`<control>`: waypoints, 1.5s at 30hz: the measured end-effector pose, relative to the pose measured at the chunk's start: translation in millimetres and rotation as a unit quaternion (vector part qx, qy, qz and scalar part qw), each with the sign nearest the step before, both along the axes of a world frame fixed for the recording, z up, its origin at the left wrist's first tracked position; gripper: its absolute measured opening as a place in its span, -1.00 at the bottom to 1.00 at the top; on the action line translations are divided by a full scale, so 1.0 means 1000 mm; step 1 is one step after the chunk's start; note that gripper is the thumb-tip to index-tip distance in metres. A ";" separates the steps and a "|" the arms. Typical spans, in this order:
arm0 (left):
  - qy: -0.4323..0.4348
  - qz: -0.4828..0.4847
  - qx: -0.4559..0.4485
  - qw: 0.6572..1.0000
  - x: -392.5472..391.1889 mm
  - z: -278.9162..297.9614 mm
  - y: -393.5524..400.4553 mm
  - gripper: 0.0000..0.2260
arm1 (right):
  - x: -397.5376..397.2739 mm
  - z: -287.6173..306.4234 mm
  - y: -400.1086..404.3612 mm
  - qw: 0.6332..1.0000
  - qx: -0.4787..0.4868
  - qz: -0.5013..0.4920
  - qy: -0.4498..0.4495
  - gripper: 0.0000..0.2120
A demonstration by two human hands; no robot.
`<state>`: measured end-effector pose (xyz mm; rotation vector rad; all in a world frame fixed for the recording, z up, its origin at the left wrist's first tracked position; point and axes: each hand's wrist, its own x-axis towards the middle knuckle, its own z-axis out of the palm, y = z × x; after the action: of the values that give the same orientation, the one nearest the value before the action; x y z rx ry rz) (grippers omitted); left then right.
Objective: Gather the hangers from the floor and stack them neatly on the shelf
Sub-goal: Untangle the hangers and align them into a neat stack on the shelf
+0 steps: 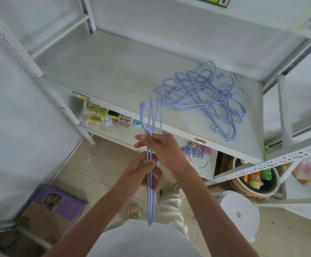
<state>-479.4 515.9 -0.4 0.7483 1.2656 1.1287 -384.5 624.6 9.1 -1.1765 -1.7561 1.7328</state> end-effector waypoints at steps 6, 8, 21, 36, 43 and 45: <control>0.038 0.006 0.032 0.999 0.007 0.011 0.049 -0.82 | 0.035 0.013 0.015 0.982 0.145 0.052 -0.112 -0.72; 0.029 -0.008 0.052 0.998 0.012 0.008 0.054 -0.93 | 0.046 0.020 0.021 0.926 0.266 0.015 -0.268 -0.52; -0.058 -0.004 0.024 0.998 -0.009 0.007 0.093 -0.73 | 0.125 -0.002 0.022 0.974 0.048 -0.213 -0.066 -0.69; 0.116 0.069 -0.017 0.991 -0.019 0.011 0.141 -0.90 | 0.150 -0.048 0.167 0.964 0.003 -0.244 -0.109 -0.68; 0.117 0.098 -0.050 0.987 -0.024 0.027 0.153 -0.87 | 0.131 -0.060 0.307 0.890 0.198 -0.226 -0.343 -0.76; 0.128 0.109 -0.042 0.985 -0.026 0.038 0.156 -0.83 | 0.126 -0.067 0.341 0.851 0.261 -0.164 -0.426 -0.73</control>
<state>-505.1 671.9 37.2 0.7209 1.6347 1.1727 -258.8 965.2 -57.7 -1.9713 -2.0921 0.4429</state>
